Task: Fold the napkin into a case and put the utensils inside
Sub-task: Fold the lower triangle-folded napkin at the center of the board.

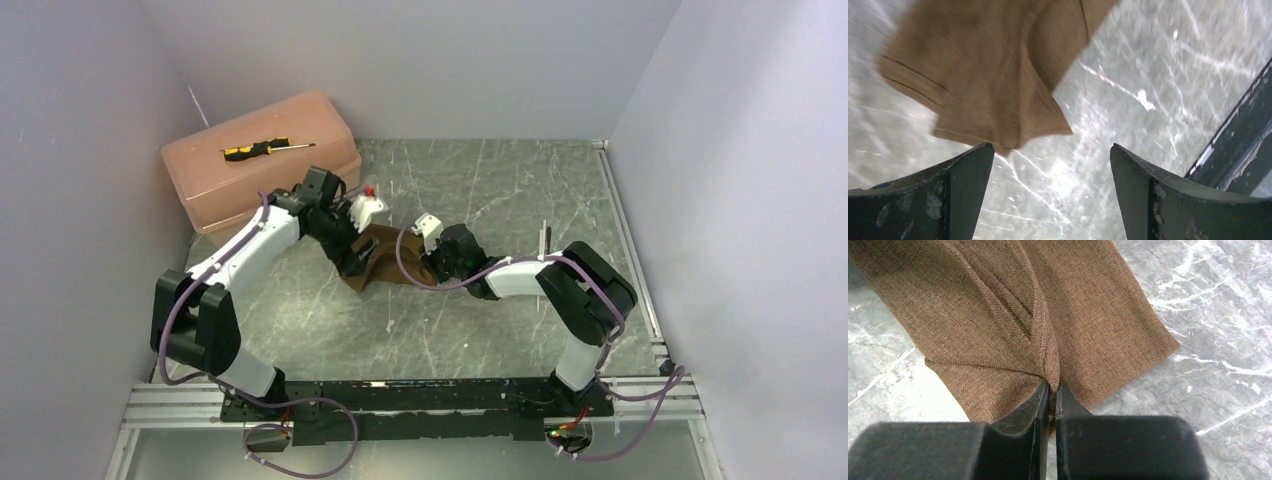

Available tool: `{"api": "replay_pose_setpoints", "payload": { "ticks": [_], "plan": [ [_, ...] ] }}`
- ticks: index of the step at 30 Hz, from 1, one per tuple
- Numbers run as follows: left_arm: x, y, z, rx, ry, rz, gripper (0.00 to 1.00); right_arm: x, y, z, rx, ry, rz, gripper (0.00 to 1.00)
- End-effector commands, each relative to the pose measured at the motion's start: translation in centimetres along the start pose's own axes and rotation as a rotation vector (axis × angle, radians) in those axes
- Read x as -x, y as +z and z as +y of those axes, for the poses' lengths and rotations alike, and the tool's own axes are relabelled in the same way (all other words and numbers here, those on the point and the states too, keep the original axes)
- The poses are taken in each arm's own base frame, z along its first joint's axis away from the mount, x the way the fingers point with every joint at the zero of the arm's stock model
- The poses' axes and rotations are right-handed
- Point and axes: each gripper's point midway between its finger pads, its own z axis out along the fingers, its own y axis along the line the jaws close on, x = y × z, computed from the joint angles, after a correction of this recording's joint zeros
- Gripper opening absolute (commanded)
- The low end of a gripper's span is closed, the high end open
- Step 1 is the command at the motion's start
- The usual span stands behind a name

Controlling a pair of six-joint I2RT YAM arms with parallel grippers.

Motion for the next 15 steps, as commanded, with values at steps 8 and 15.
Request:
{"api": "replay_pose_setpoints", "payload": {
  "ticks": [8, 15],
  "plan": [
    [-2.9, 4.7, 1.9, 0.19, -0.015, 0.088, 0.89, 0.0, 1.1, -0.1, 0.025, 0.108, 0.03, 0.0],
    [-3.9, 6.1, 3.3, 0.281, -0.095, 0.108, 0.87, 0.2, 1.0, -0.1, 0.035, 0.1, 0.036, 0.0]
  ]
}}
